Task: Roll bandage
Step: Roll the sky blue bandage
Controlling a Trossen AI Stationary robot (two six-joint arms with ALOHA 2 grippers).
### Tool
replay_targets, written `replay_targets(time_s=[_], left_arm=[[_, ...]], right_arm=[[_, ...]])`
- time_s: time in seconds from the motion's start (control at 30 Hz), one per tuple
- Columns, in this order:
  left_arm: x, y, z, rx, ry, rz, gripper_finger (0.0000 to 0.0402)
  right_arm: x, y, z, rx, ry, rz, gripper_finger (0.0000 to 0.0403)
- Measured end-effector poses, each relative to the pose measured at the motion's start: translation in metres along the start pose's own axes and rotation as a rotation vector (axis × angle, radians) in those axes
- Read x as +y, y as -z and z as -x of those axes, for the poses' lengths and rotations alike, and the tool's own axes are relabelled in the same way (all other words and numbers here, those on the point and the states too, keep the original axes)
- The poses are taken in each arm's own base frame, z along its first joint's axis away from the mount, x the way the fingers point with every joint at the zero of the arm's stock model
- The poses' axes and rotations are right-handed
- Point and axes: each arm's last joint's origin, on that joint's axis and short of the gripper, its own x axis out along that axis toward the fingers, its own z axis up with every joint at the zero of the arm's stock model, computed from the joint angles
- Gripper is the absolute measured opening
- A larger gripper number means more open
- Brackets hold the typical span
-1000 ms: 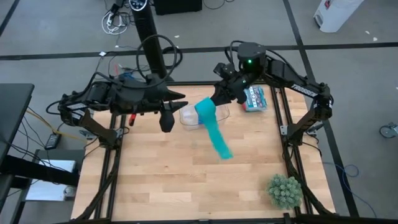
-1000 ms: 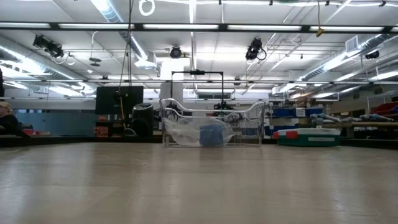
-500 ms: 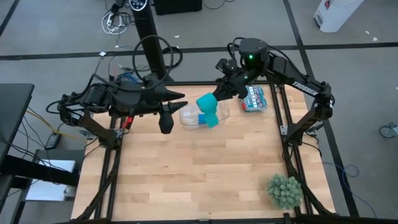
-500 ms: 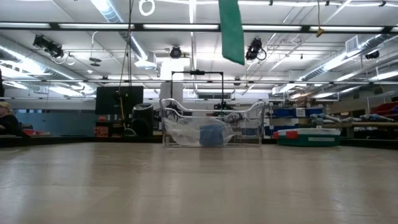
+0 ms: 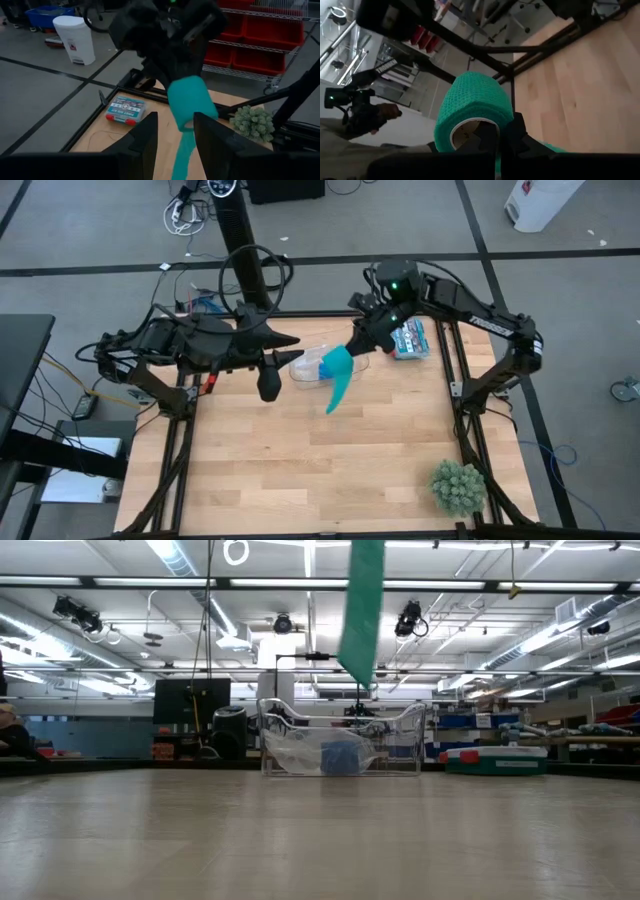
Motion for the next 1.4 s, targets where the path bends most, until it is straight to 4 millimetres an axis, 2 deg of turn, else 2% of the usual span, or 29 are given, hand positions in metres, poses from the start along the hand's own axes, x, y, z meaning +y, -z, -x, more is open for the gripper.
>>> replay_targets(time_s=[0.17,0.4,0.6,1.0,1.4], left_arm=[[-0.006,0.003,0.0,0.004,0.016,-0.002,0.0132],[-0.014,0.017,-0.021,0.004,0.011,0.019,0.0131],[-0.013,0.024,-0.034,0.003,-0.018,0.035,0.0131],[-0.012,0.022,-0.035,-0.012,-0.009,0.059,0.0131],[-0.017,0.02,-0.042,-0.051,-0.011,0.057,0.0131]], right_arm=[[-0.009,0.018,0.005,-0.1,-0.043,-0.003,0.0],[-0.019,0.03,-0.002,-0.219,-0.148,-0.063,0.0],[-0.016,0.032,-0.015,-0.223,-0.186,-0.069,0.0],[-0.009,0.03,-0.016,-0.286,-0.202,-0.027,0.0],[-0.004,0.029,-0.032,-0.335,-0.243,-0.006,0.0]])
